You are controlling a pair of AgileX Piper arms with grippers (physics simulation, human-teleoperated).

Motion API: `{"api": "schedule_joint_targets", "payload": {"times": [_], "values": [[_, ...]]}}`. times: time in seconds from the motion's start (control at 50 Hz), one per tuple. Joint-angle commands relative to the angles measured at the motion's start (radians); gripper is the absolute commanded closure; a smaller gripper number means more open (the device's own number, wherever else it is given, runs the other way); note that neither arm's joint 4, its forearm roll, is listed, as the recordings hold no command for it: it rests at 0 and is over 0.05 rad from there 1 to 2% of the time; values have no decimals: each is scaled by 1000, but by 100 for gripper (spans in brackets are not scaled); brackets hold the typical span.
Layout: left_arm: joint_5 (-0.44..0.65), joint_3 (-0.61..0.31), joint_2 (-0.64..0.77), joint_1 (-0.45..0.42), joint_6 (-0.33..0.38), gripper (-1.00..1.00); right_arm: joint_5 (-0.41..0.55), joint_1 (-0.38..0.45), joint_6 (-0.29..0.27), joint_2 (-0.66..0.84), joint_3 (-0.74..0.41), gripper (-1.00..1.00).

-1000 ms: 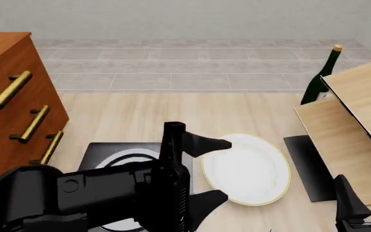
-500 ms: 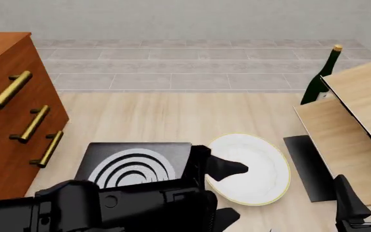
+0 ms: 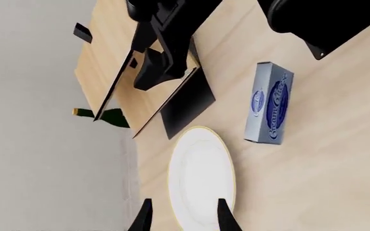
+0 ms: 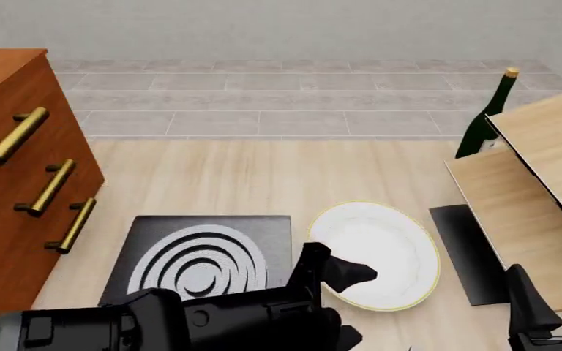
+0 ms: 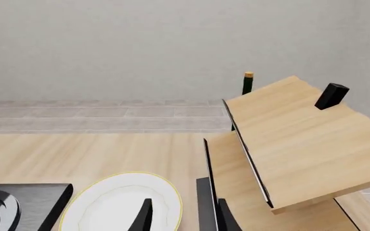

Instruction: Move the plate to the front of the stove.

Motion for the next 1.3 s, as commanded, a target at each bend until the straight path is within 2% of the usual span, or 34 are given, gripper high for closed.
{"api": "schedule_joint_targets", "payload": {"times": [0.02,0.38,0.9,1.3], "values": [[-57,26,50,15,7,-100,0,0,0,0,0,-100],[-82,-5,136,24,-4,-100,0,0,0,0,0,-100],[-157,14,228,80,45,-100,0,0,0,0,0,-100],[-138,-44,303,83,37,-100,0,0,0,0,0,-100]]}}
